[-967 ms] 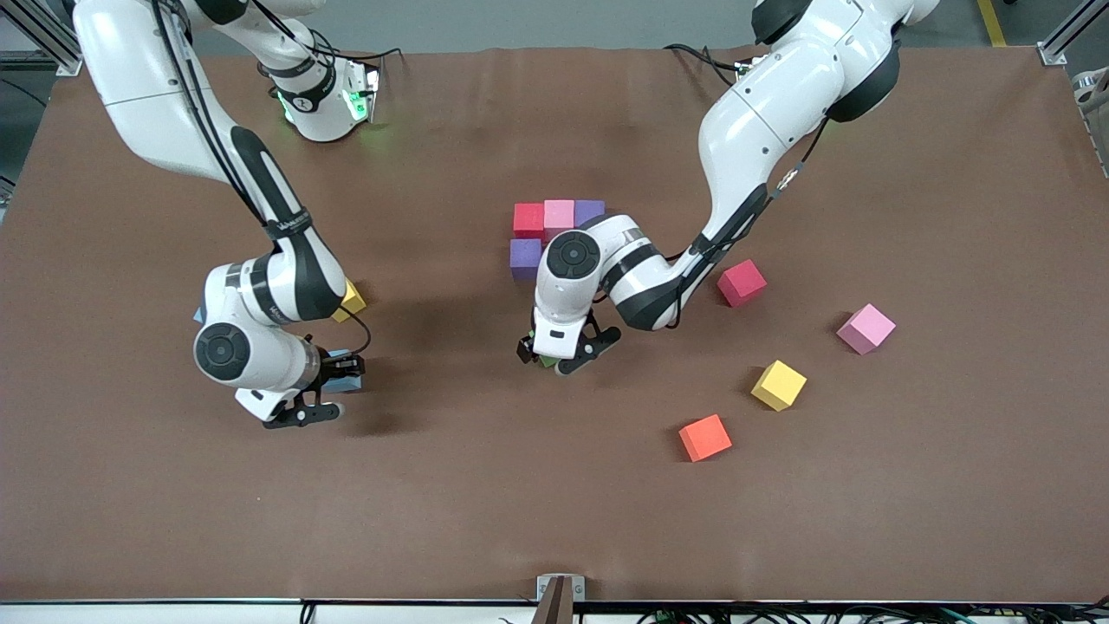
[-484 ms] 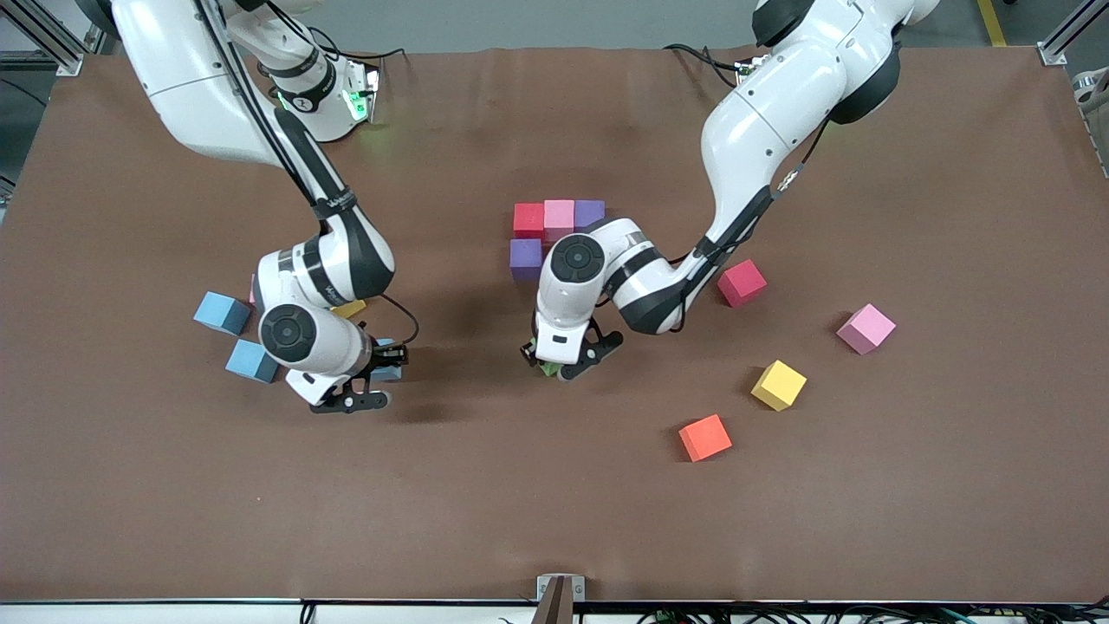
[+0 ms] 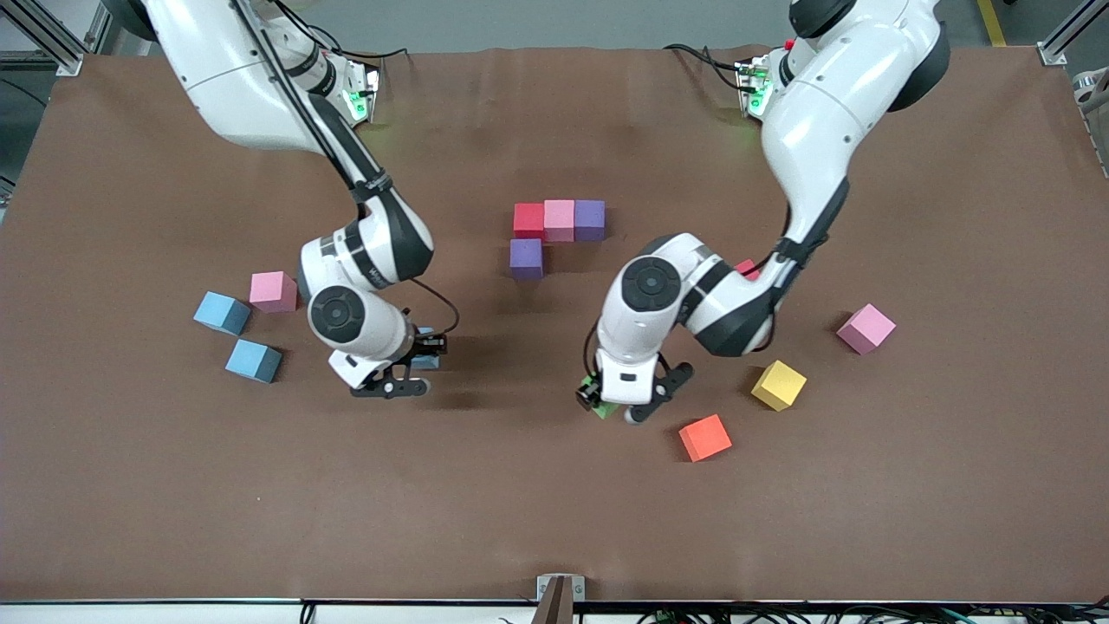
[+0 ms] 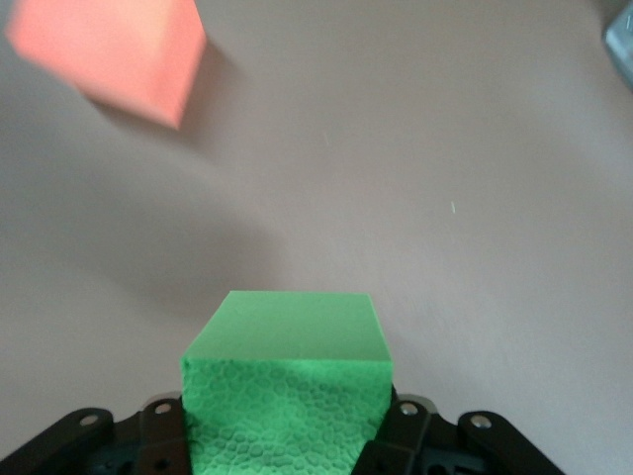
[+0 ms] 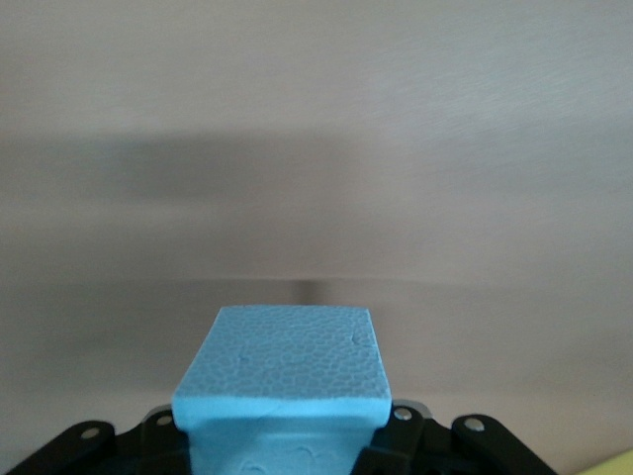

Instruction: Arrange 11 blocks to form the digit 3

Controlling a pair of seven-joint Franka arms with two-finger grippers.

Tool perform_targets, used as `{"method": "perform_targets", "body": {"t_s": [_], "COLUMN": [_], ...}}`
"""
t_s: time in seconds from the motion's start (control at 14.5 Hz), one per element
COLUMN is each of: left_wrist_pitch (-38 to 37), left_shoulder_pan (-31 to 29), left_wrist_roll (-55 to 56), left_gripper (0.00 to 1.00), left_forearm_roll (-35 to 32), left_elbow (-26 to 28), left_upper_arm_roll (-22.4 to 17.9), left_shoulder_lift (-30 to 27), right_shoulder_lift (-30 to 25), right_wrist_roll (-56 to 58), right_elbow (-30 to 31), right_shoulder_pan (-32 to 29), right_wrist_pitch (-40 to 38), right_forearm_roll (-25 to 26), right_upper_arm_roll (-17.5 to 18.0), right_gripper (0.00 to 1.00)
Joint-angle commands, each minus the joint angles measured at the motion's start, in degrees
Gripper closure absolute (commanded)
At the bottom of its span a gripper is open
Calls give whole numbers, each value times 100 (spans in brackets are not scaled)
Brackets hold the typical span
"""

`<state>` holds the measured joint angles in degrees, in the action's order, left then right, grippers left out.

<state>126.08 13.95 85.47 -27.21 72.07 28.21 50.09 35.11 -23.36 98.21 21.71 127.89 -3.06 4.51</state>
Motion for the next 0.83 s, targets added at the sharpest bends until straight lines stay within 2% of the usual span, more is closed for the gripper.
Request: {"method": "perform_targets", "body": {"t_s": [0.0,0.35,0.55,0.76], "left_wrist_pitch": [-311,-347,-741,-1128], "left_shoulder_pan": [-295,-551,-577,-884], "left_wrist_roll": [-635,-1129,-1313,-1726], "left_gripper": [99,99,99,99], "left_forearm_roll": [-12,-12,-12,-12], "left_elbow": [70,61,61,79], "left_upper_arm_roll": [36,45,10,71], "left_shoulder_lift": [-149,-175,-393,-675], "right_shoulder_lift": [-84,180,303,329], "right_wrist_roll": [-580,-1373,-1671,-1681], "right_elbow": [163,190,190,207], "right_shoulder_pan": [543,1256,1519,1652], "right_wrist_pitch": [384,825,878,843], "right_forearm_roll": [-45,-45,-45,-45], "right_upper_arm_roll": [-55,-73,-73,-73], "right_gripper": [66,66,66,65]}}
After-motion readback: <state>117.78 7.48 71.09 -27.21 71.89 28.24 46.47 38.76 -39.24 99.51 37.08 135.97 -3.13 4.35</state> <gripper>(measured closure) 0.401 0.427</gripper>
